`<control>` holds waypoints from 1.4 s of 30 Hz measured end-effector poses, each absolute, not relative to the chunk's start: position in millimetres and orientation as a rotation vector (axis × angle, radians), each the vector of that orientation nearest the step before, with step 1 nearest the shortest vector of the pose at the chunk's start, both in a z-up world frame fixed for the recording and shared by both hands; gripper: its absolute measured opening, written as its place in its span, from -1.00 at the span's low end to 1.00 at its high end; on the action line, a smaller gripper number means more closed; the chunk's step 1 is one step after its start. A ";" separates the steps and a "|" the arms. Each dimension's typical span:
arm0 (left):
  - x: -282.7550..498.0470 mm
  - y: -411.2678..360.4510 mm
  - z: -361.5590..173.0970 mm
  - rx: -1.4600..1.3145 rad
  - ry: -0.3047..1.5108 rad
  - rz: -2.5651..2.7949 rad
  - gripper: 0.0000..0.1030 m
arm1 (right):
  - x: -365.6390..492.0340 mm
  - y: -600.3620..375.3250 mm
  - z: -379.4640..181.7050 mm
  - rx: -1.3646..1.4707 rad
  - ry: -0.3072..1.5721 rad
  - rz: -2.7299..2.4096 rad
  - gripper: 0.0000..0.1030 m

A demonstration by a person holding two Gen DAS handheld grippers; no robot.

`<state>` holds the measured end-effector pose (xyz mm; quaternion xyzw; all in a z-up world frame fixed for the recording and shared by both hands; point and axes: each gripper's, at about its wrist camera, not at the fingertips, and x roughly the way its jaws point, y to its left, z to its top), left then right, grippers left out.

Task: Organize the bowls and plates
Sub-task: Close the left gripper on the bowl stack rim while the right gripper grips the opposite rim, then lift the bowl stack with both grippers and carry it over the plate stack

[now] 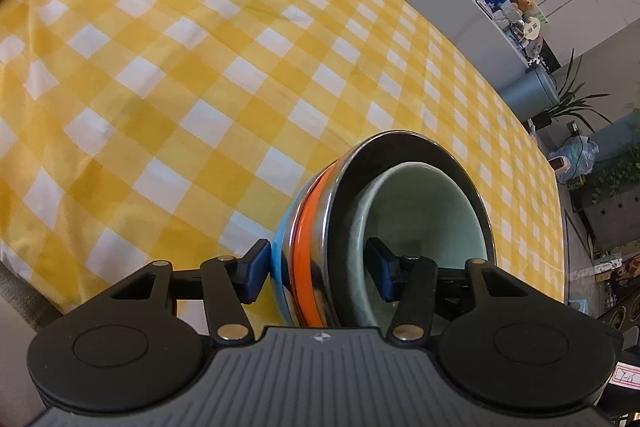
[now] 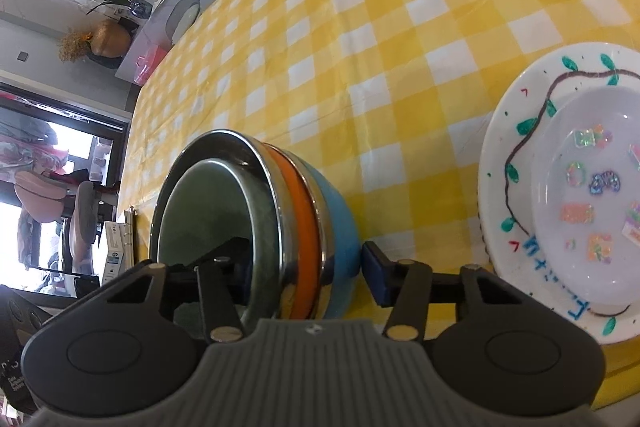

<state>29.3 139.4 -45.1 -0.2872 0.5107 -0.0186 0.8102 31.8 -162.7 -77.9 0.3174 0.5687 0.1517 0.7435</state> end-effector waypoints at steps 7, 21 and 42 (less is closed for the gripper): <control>27.8 142.3 -45.3 -0.636 1.084 -0.048 0.11 | 28.5 -164.5 -77.9 0.711 1.239 0.316 -0.05; 24.5 126.6 -21.5 -0.594 1.035 -0.099 0.11 | 23.5 -182.6 -61.2 0.745 1.208 0.312 -0.14; 39.6 2.9 11.4 -0.548 1.014 -0.309 0.03 | 0.3 -321.2 -5.4 0.761 1.097 0.209 -0.14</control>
